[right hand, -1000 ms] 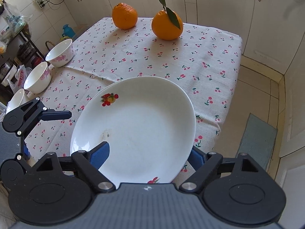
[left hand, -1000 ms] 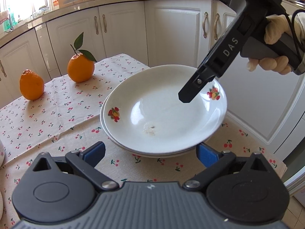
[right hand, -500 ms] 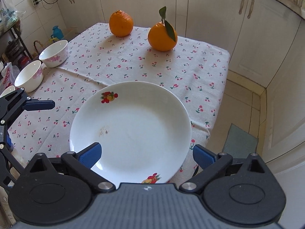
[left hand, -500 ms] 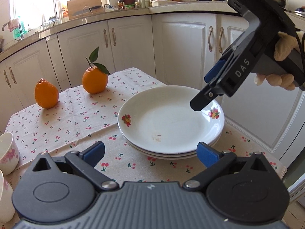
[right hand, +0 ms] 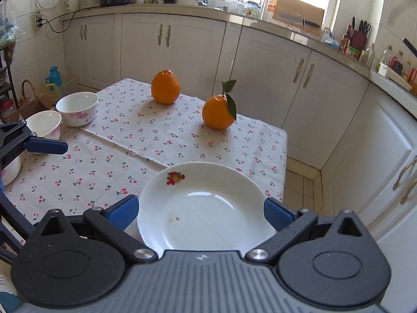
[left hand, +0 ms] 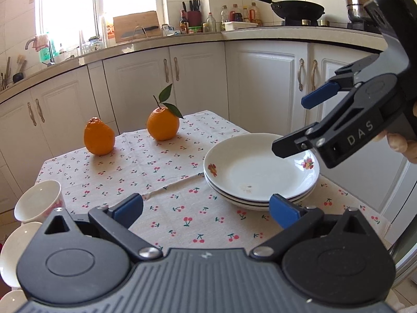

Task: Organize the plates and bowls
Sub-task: 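Withdraw the right gripper and move it toward the white bowls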

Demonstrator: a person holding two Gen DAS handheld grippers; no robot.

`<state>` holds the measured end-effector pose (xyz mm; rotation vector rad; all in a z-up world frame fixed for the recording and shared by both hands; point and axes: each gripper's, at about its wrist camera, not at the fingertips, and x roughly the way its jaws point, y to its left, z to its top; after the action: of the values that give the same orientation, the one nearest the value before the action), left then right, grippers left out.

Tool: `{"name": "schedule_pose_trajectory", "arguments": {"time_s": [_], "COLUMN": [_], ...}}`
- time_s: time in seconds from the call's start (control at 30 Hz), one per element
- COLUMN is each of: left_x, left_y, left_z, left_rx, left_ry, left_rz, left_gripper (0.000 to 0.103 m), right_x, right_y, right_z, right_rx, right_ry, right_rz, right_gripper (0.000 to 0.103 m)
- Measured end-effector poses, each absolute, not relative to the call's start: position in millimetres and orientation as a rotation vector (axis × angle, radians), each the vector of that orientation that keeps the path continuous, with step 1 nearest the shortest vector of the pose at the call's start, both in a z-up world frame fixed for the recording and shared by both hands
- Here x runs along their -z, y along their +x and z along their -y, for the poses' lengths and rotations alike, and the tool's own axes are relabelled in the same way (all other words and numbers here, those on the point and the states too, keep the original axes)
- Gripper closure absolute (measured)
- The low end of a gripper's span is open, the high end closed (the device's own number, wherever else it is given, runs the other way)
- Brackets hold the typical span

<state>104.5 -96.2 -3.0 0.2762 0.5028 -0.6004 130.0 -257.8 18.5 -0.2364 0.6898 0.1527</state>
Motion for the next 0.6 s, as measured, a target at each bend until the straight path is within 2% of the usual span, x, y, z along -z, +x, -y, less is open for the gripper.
{"name": "schedule_pose_trajectory", "arguments": {"time_s": [0.17, 0.6], "left_x": [-2, -1], "left_y": [92, 49], "left_z": [72, -13], "left_rx": [0.575, 0.488], "left_ry": [0.272, 0.299], "left_rz": [-0.494, -0.474], "left_gripper": [0.001, 0.001], "right_x": [-19, -13], "right_y": [114, 103], "right_z": [223, 144], "right_rx": [-0.175, -0.312], "right_ry": [-0.234, -0.139], "right_rz": [-0.618, -0.595], "right_gripper": [0.0, 0.0]}}
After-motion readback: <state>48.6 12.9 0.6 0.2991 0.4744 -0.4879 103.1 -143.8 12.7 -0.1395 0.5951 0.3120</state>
